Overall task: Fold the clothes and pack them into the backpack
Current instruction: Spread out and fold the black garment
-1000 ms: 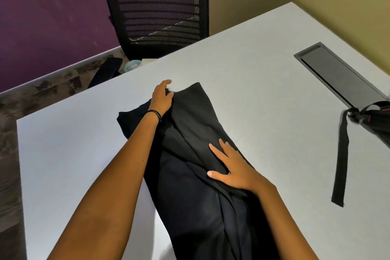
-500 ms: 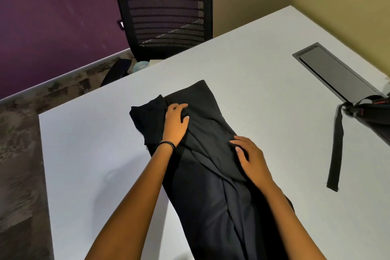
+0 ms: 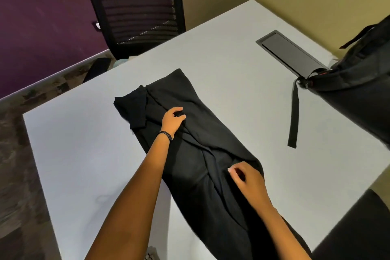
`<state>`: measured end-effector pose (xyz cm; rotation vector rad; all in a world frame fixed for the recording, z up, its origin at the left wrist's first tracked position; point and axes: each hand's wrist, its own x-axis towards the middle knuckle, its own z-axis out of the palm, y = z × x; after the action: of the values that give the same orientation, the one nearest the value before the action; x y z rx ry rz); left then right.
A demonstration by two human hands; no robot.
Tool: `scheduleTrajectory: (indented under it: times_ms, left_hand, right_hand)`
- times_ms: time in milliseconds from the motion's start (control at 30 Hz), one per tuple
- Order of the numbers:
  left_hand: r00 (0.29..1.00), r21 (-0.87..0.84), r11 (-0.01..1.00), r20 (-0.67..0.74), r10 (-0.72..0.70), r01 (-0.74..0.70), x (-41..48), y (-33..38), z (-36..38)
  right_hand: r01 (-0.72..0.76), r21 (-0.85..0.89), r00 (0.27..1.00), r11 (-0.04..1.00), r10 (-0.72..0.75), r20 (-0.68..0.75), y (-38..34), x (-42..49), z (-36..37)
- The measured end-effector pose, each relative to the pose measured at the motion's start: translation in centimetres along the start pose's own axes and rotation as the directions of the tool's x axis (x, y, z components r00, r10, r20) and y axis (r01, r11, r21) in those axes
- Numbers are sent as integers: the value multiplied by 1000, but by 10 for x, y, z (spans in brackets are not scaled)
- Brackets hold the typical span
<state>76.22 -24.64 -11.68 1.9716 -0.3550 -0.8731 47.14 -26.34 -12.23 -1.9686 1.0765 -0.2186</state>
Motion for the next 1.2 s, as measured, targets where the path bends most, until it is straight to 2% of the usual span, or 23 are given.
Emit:
scheduleTrajectory:
  times_ms: [67, 133, 200, 400, 600, 733, 867, 933, 1000, 1067, 1100, 1200]
  left_hand:
    - [1000, -28, 999, -12, -19, 19, -1, -2, 6]
    - [999, -99, 994, -6, -50, 50, -2, -3, 11]
    - [998, -150, 987, -13, -67, 64, -4, -3, 13]
    - [996, -200, 979, -91, 11, -29, -14, 10, 11]
    - [988, -66, 992, -114, 100, -108, -18, 11, -16]
    - [993, -24, 998, -100, 57, -60, -24, -9, -33]
    - [1000, -89, 996, -28, 0, -2, -38, -33, -35]
    - [1000, -143, 990, 10, 6, -4, -44, -39, -34]
    - [1000, -184, 983, 14, 16, -13, -48, -41, -31]
    - [999, -207, 978, 14, 28, -25, -53, -42, -27]
    - [999, -216, 976, 21, 36, -30, -55, -42, -25]
    - [997, -229, 973, 65, 50, -34, -58, -48, -18]
  right_hand:
    - [-27, -167, 992, 986, 47, 117, 1, -15, 7]
    - [50, -382, 971, 923, 45, 236, 7, -24, 16]
    - [118, -460, 965, 880, 7, 261, 10, -31, 24]
    - [192, -364, 971, 911, -123, 205, 11, -48, 13]
    - [370, -332, 905, 868, -255, 341, 18, -61, -19]
    - [386, -337, 893, 859, -257, 369, 27, -68, -25]
    - [381, -350, 840, 855, -163, 518, 32, -73, -15]
    - [301, -281, 881, 911, -152, 448, 31, -79, -11]
    - [190, -226, 972, 955, -151, 181, 32, -86, -10]
    - [57, -285, 991, 957, -88, -97, 38, -91, -9]
    - [-29, -343, 985, 939, -31, -168, 44, -93, -9]
    - [-153, -503, 987, 851, 102, -127, 59, -96, -8]
